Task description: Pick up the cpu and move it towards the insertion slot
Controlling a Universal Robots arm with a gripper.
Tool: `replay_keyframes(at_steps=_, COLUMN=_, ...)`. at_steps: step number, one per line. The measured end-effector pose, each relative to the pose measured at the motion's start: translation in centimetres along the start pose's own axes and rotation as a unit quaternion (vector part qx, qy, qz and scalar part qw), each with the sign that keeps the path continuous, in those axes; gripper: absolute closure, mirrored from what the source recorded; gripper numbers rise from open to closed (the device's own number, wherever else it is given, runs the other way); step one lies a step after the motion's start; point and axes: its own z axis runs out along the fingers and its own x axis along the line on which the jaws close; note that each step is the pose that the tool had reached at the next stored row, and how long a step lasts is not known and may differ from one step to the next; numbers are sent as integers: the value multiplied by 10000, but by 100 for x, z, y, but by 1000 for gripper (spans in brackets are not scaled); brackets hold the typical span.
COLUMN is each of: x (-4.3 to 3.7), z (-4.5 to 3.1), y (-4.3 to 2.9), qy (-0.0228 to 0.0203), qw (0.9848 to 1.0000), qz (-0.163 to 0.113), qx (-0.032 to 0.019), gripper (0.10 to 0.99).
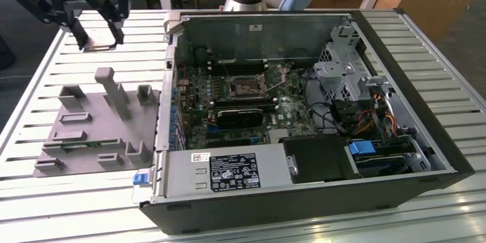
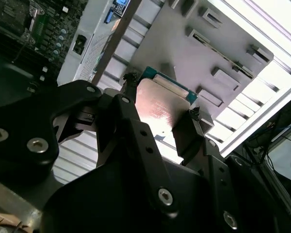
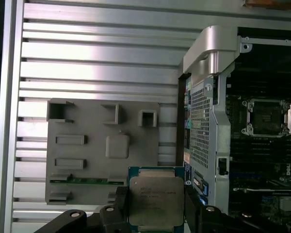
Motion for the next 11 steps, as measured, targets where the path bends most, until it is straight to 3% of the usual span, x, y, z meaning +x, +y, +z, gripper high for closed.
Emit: replay_keyframes(at_steps=11, x=-361, z=18, y=-8, qy=0, qw=10000, qz=0, qx=0, gripper=545)
